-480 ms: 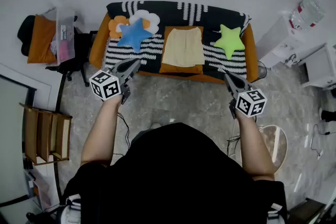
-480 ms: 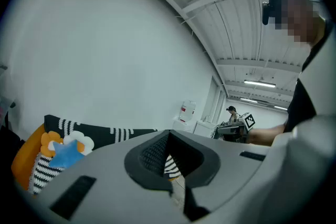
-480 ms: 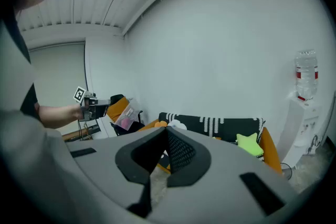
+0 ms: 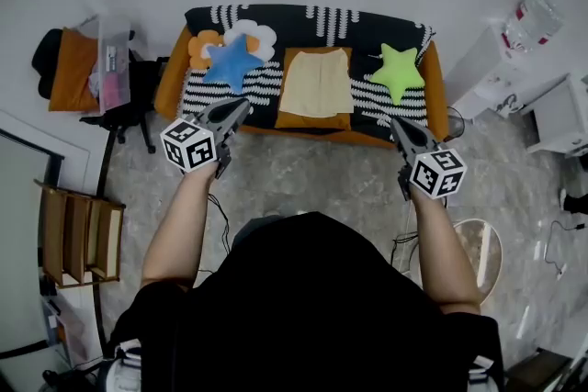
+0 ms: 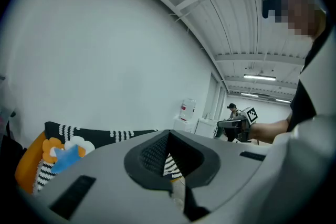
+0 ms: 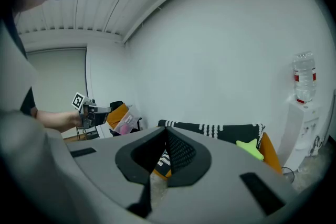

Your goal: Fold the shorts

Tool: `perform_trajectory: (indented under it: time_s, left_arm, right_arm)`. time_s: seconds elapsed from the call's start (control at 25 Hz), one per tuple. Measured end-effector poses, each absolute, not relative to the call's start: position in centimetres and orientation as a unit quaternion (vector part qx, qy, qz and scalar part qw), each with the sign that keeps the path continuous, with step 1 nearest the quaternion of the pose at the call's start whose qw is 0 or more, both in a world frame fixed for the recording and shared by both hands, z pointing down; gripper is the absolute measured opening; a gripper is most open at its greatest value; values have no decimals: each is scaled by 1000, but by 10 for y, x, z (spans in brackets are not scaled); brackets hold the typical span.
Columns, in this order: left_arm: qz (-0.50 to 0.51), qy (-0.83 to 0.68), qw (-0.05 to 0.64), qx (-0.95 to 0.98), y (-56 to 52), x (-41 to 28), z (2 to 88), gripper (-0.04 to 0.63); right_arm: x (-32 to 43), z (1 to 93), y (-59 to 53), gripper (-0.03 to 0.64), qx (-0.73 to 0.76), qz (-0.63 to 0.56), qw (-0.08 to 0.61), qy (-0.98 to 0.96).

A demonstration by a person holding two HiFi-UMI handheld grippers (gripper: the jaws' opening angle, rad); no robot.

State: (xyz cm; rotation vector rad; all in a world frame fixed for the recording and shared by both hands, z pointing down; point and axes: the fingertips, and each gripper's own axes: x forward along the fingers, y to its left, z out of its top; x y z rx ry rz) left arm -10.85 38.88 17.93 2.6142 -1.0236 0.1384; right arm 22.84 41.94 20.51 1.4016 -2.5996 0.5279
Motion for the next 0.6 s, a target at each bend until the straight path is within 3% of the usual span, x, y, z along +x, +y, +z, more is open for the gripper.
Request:
perform_trajectory:
  time_s: [0.16, 0.2, 0.24, 0.36, 0.6]
  left_arm:
    - [46, -359, 147, 921, 386, -103, 174, 22]
    - [46, -360, 143, 921, 385, -102, 173, 44]
    - [48, -362, 138, 921, 384, -101, 172, 107]
    - [53, -365, 129, 920, 378, -99, 173, 189]
    - [67, -363, 124, 921, 366, -103, 184, 273]
  right_arm:
    - [229, 202, 417, 24, 484, 149, 88, -858]
    - [228, 202, 416, 73, 487, 143, 95, -857]
    - [228, 203, 415, 139, 489, 139, 101, -855]
    - [226, 204, 411, 231, 492, 126, 114, -854]
    - [220, 205, 405, 331, 488, 112, 126, -857]
